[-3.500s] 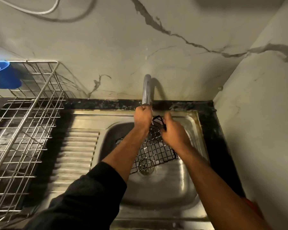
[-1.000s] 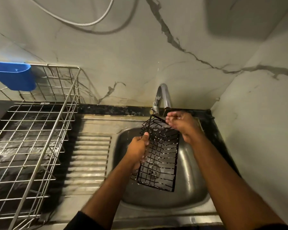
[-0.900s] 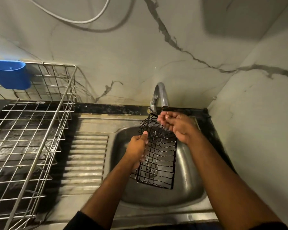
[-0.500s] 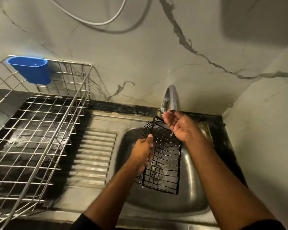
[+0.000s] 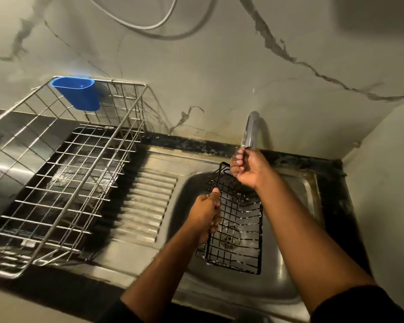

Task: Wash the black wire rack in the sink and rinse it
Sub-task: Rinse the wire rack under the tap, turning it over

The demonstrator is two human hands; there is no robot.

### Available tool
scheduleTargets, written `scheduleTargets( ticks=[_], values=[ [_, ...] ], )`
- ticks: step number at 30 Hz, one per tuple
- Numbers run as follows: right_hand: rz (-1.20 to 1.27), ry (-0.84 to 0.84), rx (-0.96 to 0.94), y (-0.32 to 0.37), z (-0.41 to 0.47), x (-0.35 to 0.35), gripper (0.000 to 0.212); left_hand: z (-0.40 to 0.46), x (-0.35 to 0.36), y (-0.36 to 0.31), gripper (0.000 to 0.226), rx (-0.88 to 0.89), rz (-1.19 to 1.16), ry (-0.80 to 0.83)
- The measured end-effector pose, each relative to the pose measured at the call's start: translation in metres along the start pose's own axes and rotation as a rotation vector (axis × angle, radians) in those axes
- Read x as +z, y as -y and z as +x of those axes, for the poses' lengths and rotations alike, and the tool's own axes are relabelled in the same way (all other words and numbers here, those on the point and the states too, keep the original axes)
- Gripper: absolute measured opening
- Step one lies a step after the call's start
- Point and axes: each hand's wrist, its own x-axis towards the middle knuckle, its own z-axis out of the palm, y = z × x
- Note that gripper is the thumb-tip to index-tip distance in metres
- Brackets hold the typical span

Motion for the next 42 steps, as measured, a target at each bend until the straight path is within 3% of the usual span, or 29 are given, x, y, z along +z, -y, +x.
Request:
scheduleTargets(
  ticks=[2, 7, 10, 13, 15, 17, 19, 21, 22, 24, 27, 30, 32, 35, 39, 42],
  values=[
    [-0.244, -0.021, -0.043, -0.006, -0.006, 0.0, 0.032, -0.002, -0.002, 0.004, 0.034, -0.002, -0.002, -0.02],
    [-0.713, -0.176, -0.418, -0.016, -0.027, -0.014, 0.016, 0.001, -0.007, 0.005, 0.038, -0.002, -0.08, 0.017],
    [-0.87, -0.26, -0.426, -0.02, -0.044, -0.018, 0.031, 0.003, -0.007, 0.001, 0.042, -0.006, -0.107, 0.086],
    [-0.954, -0.486, -0.469, -0.02, -0.055, -0.017, 0.042, 0.005, -0.006, -0.004, 0.043, 0.012, -0.109, 0.149],
    [-0.922, -0.625, -0.493, -0.022, -0.061, -0.018, 0.042, 0.006, -0.007, -0.007, 0.043, 0.009, -0.106, 0.177],
    [-0.955, -0.636, -0.477, -0.024, -0.068, -0.022, 0.036, 0.007, -0.012, -0.008, 0.044, -0.004, -0.113, 0.208],
    [-1.107, -0.61, -0.465, -0.029, -0.074, -0.033, 0.03, 0.011, -0.018, -0.009, 0.044, -0.029, -0.135, 0.232],
    [-1.286, -0.742, -0.525, -0.036, -0.081, -0.044, 0.021, 0.014, -0.025, -0.012, 0.044, -0.076, -0.167, 0.264],
    [-1.337, -0.82, -0.552, -0.041, -0.086, -0.049, 0.029, 0.016, -0.028, -0.014, 0.045, -0.098, -0.187, 0.28],
    [-1.319, -0.838, -0.478, -0.049, -0.095, -0.058, 0.051, 0.016, -0.032, -0.017, 0.047, -0.123, -0.228, 0.305],
    [-1.095, -0.626, -0.252, -0.063, -0.111, -0.06, 0.067, 0.016, -0.04, -0.023, 0.047, -0.145, -0.275, 0.383],
    [-0.836, -0.5, -0.197, -0.073, -0.117, -0.061, 0.056, 0.014, -0.044, -0.026, 0.048, -0.148, -0.283, 0.422],
    [-0.793, -0.489, -0.216, -0.075, -0.118, -0.061, 0.049, 0.011, -0.045, -0.027, 0.048, -0.139, -0.284, 0.42],
    [-0.814, -0.551, -0.246, -0.076, -0.118, -0.054, 0.049, 0.014, -0.044, -0.025, 0.046, -0.121, -0.248, 0.378],
    [-1.041, -0.722, -0.362, -0.075, -0.115, -0.041, 0.043, 0.012, -0.037, -0.027, 0.041, -0.058, -0.004, 0.26],
    [-1.097, -0.782, -0.376, -0.073, -0.116, -0.035, 0.043, 0.002, -0.032, -0.022, 0.025, 0.043, 0.165, 0.21]
  ],
)
